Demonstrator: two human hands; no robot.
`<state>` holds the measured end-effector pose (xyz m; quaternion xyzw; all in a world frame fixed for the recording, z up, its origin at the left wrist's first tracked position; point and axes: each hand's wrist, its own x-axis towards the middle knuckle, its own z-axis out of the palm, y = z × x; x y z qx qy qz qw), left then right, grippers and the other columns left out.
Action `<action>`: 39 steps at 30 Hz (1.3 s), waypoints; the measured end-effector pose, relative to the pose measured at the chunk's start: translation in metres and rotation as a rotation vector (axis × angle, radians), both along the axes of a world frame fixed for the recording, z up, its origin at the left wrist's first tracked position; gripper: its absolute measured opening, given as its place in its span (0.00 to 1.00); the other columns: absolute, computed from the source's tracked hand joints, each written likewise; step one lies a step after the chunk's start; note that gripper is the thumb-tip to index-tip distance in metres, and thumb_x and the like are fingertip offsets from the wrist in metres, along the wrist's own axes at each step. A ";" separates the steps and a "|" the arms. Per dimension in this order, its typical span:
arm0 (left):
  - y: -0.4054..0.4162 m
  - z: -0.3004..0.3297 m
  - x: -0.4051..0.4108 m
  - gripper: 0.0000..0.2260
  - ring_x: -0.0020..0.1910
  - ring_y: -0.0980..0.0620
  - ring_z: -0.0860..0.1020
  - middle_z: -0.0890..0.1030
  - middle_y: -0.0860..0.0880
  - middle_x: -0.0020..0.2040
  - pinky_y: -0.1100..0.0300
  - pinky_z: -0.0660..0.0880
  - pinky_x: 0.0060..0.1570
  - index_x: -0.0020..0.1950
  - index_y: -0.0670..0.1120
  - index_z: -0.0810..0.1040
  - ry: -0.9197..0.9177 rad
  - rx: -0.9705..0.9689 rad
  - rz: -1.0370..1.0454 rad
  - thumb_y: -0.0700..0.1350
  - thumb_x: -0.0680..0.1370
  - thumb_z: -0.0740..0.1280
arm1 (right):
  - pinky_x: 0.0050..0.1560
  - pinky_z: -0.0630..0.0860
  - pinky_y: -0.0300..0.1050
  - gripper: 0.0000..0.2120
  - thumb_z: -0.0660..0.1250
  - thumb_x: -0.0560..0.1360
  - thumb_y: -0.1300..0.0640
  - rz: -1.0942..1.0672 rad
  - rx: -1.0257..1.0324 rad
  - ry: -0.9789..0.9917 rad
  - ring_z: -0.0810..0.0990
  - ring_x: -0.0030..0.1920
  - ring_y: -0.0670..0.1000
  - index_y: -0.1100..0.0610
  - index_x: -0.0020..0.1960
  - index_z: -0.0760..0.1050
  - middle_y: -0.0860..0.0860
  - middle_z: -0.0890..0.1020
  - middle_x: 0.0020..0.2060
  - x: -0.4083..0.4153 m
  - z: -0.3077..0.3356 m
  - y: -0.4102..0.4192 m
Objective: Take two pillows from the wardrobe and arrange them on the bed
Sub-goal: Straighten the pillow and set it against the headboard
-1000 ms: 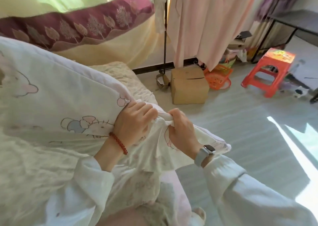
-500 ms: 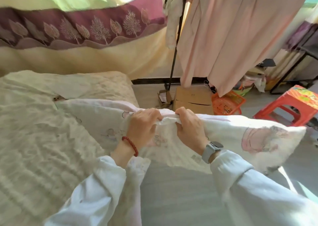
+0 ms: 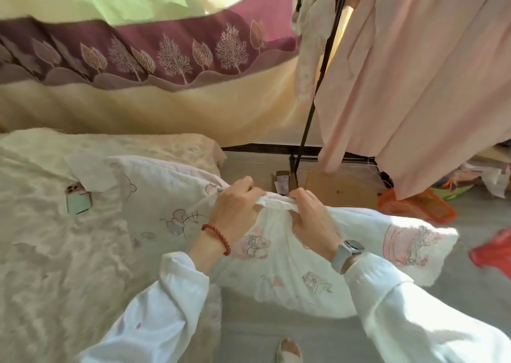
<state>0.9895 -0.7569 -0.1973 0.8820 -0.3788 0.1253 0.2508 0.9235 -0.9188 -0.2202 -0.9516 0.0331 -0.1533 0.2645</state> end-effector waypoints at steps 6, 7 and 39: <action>0.000 -0.007 0.123 0.08 0.40 0.42 0.77 0.80 0.42 0.40 0.53 0.76 0.33 0.40 0.39 0.78 0.001 0.058 0.200 0.32 0.64 0.72 | 0.44 0.69 0.48 0.07 0.63 0.72 0.63 0.168 0.029 0.054 0.73 0.45 0.56 0.61 0.50 0.69 0.57 0.76 0.45 0.154 -0.002 -0.005; 0.001 -0.007 0.147 0.08 0.39 0.42 0.77 0.80 0.42 0.39 0.53 0.75 0.34 0.40 0.40 0.77 -0.009 0.058 0.221 0.32 0.64 0.72 | 0.43 0.69 0.49 0.07 0.63 0.72 0.63 0.189 0.027 0.049 0.73 0.44 0.57 0.61 0.50 0.70 0.58 0.76 0.44 0.183 -0.001 -0.005; 0.134 0.034 0.769 0.10 0.33 0.43 0.76 0.79 0.44 0.33 0.58 0.62 0.38 0.37 0.40 0.76 -0.267 0.132 1.245 0.40 0.74 0.58 | 0.37 0.63 0.46 0.05 0.60 0.72 0.65 1.069 0.235 0.009 0.69 0.38 0.54 0.60 0.47 0.67 0.56 0.75 0.38 0.935 0.046 0.158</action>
